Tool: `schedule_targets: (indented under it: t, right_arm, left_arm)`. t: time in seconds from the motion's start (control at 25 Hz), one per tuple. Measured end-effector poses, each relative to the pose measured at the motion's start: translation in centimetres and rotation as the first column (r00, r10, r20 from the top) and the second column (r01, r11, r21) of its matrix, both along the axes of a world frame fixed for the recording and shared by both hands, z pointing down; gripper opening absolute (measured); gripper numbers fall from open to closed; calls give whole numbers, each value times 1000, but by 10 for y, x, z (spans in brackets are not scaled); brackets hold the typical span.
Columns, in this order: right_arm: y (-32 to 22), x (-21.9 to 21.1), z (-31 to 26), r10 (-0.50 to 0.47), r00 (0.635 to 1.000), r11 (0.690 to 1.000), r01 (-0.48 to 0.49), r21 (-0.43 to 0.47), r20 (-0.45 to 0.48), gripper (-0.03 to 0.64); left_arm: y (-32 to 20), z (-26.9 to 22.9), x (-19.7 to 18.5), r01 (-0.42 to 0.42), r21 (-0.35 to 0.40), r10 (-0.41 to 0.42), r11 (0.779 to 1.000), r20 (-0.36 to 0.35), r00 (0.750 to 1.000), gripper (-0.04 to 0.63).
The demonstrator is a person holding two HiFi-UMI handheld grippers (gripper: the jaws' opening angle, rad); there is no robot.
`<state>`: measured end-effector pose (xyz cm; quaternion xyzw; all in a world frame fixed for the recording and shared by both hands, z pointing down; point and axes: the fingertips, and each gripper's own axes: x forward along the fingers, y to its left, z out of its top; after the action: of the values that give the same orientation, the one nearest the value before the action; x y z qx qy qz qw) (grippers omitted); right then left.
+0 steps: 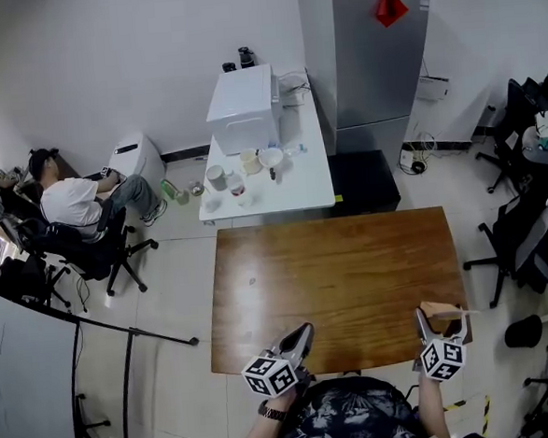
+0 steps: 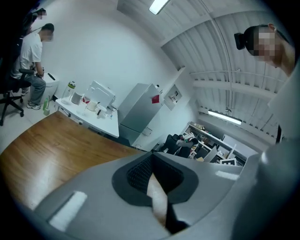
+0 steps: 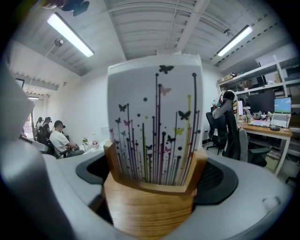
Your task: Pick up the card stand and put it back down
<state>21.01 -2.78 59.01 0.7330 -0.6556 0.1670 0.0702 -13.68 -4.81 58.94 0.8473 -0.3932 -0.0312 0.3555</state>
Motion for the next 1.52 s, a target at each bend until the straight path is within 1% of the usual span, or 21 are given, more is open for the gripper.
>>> schedule_targets:
  t: [0.2, 0.28, 0.32, 0.4, 0.48, 0.56, 0.64, 0.72, 0.8, 0.84, 0.88, 0.96, 1.04, 1.08, 1.12, 1.16, 1.2, 1.28, 1.36, 1.44, 1.52]
  right_arm:
    - [-17, -21, 1, -82, 997, 997, 82, 4, -10, 538]
    - [-28, -51, 14, -181, 983, 983, 181, -16, -11, 538]
    - [-34, -74, 24, -249, 968, 968, 248, -31, -14, 538]
    - [-45, -127, 48, -383, 923, 922, 382, -67, -14, 538]
    - [-60, -183, 79, -492, 871, 867, 488, -99, -11, 538]
    - [-76, -243, 117, -583, 813, 806, 577, -134, -4, 537]
    - [-90, -303, 157, -666, 746, 734, 657, -169, 8, 537]
    - [-102, -360, 196, -738, 674, 659, 723, -209, 6, 535]
    - [-117, -405, 233, -781, 625, 604, 755, -256, 2, 535]
    - [-124, -421, 251, -786, 618, 594, 754, -282, -1, 535]
    - [-133, -432, 267, -782, 623, 595, 742, -309, -6, 535]
    - [-150, -449, 288, -761, 649, 609, 709, -355, -7, 535]
    - [-158, -462, 294, -753, 658, 600, 701, -386, 24, 538]
    - [-154, -463, 294, -755, 654, 584, 708, -397, 56, 540]
    - [-145, -458, 291, -749, 655, 572, 715, -402, 99, 542]
    - [-136, -446, 286, -730, 668, 574, 716, -396, 148, 562]
    - [-127, -430, 278, -697, 689, 594, 710, -379, 198, 566]
    - [-110, -388, 248, -629, 728, 655, 686, -317, 272, 565]
    - [-87, -338, 210, -599, 754, 712, 656, -251, 271, 533]
    - [-58, -278, 164, -550, 814, 786, 581, -211, 190, 389]
    - [-32, -212, 119, -447, 889, 871, 458, -177, 100, 159]
  left_arm:
    - [3, 8, -10, 52, -40, -52, 998, 2, 999, -3]
    - [8, 18, -28, 140, -87, -138, 986, 20, 990, -3]
    - [14, 25, -42, 211, -116, -208, 971, 36, 977, -3]
    - [32, 39, -78, 374, -167, -367, 912, 73, 927, -3]
    - [55, 48, -117, 509, -192, -499, 839, 100, 861, -3]
    - [84, 52, -157, 612, -196, -601, 766, 119, 790, -2]
    - [119, 55, -189, 677, -219, -663, 703, 142, 735, -2]
    - [157, 64, -208, 711, -288, -698, 642, 167, 697, -2]
    - [192, 69, -218, 744, -335, -732, 578, 189, 654, -3]
    - [207, 71, -220, 757, -343, -744, 556, 201, 637, -3]
    - [220, 73, -223, 768, -346, -752, 540, 212, 624, -3]
    - [236, 78, -233, 780, -353, -766, 517, 214, 606, -3]
    - [241, 83, -242, 786, -365, -785, 500, 191, 589, -3]
    - [241, 85, -244, 783, -372, -789, 498, 180, 587, -3]
    - [239, 86, -244, 775, -378, -786, 506, 167, 595, -3]
    - [232, 86, -242, 761, -380, -776, 526, 151, 612, -3]
    - [221, 86, -239, 742, -373, -760, 557, 131, 636, -3]
    - [185, 82, -231, 692, -343, -712, 636, 84, 697, -3]
    - [147, 77, -213, 620, -308, -639, 722, 47, 768, -3]
    - [119, 74, -191, 529, -286, -543, 799, 36, 839, -3]
    - [96, 71, -167, 431, -266, -440, 862, 30, 898, -3]
